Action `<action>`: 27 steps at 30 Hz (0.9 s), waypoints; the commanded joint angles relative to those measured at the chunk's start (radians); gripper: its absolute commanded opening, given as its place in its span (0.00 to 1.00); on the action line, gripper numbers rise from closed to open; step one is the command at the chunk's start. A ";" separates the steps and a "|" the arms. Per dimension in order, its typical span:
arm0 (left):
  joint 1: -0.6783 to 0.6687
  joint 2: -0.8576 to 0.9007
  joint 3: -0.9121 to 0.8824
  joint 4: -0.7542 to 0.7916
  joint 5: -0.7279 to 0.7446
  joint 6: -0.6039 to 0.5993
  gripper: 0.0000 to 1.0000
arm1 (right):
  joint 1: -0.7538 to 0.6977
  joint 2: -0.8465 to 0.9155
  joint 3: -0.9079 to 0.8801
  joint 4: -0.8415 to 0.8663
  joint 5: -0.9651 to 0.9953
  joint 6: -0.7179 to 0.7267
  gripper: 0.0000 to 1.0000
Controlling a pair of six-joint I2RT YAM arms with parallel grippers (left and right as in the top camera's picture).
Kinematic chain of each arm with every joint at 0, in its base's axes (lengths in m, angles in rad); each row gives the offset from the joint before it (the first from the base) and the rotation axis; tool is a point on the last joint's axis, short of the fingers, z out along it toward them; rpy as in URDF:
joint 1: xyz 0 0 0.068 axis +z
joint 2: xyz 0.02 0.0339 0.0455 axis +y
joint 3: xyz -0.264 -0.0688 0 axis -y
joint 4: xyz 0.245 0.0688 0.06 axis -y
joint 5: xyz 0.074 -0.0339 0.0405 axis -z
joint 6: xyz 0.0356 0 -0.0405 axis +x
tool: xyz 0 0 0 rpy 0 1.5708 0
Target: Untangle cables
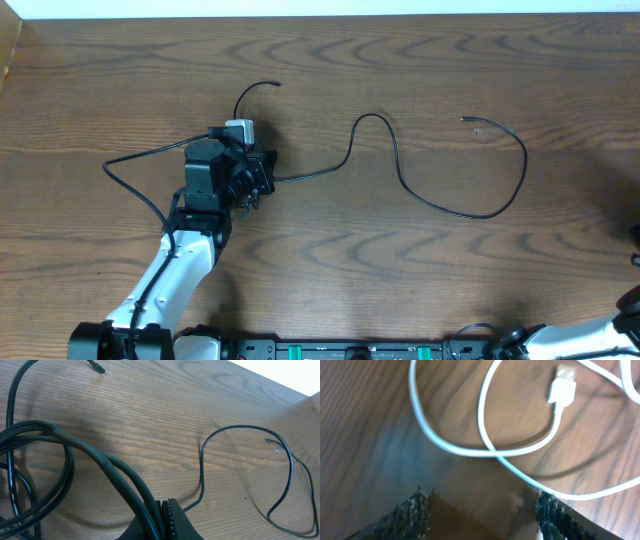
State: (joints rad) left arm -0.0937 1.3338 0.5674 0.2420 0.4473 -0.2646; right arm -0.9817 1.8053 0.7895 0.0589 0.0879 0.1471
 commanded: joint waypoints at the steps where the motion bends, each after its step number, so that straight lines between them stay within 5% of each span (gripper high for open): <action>1: -0.004 0.010 0.013 -0.001 0.016 0.009 0.07 | -0.051 0.108 -0.069 -0.021 0.062 0.045 0.69; 6: -0.004 0.010 0.013 -0.001 0.016 0.009 0.07 | -0.089 0.108 -0.053 0.022 0.025 0.058 0.60; 14: -0.004 0.010 0.013 0.010 0.013 0.009 0.07 | -0.102 0.108 0.031 0.027 0.044 -0.035 0.64; 27: -0.004 0.010 0.013 0.096 0.013 0.002 0.07 | -0.103 0.097 0.141 -0.010 -0.194 0.142 0.72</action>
State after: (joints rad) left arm -0.0937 1.3346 0.5674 0.3382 0.4469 -0.2653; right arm -1.0813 1.8881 0.9161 0.0776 0.0097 0.2359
